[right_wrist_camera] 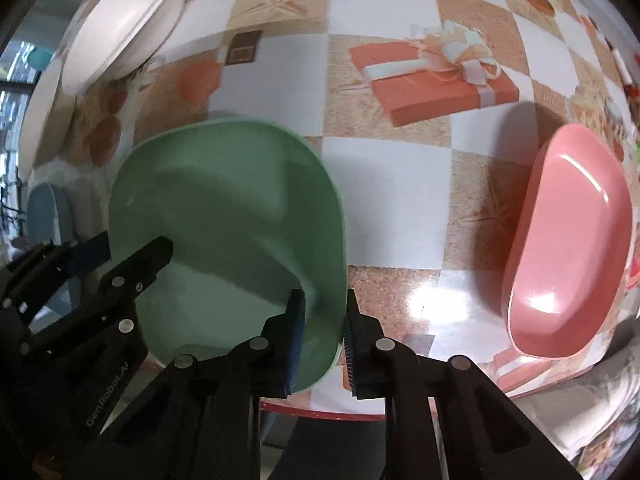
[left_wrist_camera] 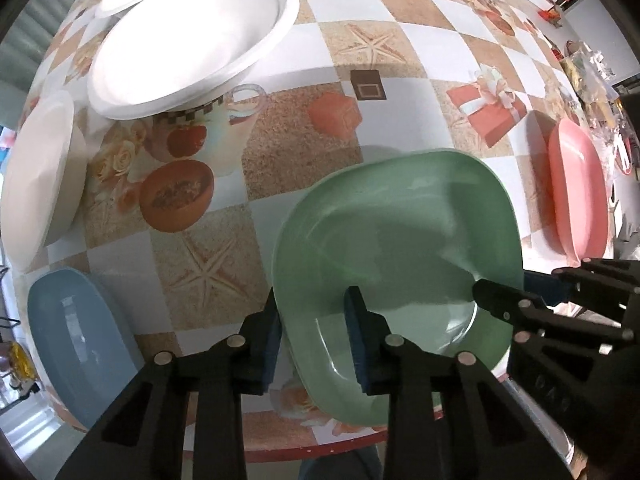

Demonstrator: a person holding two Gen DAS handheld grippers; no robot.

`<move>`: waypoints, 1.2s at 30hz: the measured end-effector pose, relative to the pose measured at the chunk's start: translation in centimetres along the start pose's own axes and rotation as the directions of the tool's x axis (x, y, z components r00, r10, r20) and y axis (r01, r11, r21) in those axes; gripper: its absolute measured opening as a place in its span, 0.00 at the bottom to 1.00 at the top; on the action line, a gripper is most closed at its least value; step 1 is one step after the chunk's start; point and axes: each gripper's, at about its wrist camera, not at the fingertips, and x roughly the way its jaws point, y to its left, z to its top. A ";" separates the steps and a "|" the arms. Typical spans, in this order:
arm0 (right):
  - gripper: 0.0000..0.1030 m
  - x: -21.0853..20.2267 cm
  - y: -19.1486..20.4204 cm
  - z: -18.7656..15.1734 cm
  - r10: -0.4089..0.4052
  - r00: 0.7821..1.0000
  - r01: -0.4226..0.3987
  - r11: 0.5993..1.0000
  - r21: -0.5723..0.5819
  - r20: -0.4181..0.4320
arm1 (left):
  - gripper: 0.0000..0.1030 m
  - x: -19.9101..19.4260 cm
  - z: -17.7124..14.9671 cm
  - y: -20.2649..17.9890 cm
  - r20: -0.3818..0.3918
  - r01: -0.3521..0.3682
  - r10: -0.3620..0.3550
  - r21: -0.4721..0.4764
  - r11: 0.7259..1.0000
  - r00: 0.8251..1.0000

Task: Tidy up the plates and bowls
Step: 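Move the left gripper to the green square plate and grasp its rim, then lift the green plate with the left gripper and lower it onto the blue plate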

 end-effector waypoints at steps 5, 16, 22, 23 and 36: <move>0.20 0.3 1.7 -2.0 0.028 0.999 -0.029 1.000 -0.010 -0.021 | 0.32 -0.9 -1.5 0.4 0.001 -0.019 0.019 -0.016 1.000 1.000; 0.20 2.0 10.8 -4.1 0.100 0.993 -0.105 0.991 -0.078 -0.065 | 0.32 -2.2 -5.3 9.3 0.001 -0.076 0.077 -0.110 0.991 0.997; 0.20 2.7 15.0 -5.0 0.085 0.994 -0.092 0.990 -0.106 -0.067 | 0.32 -2.0 -7.4 14.0 0.004 -0.082 0.084 -0.150 0.985 0.996; 0.20 2.8 15.4 -5.2 0.088 0.994 -0.095 0.990 -0.101 -0.068 | 0.32 -2.1 -7.6 14.4 0.007 -0.082 0.084 -0.149 0.985 0.996; 0.20 3.1 14.6 -4.5 0.083 0.993 -0.091 0.992 -0.087 -0.088 | 0.32 -1.9 -9.5 15.9 0.023 -0.086 0.090 -0.152 0.985 0.996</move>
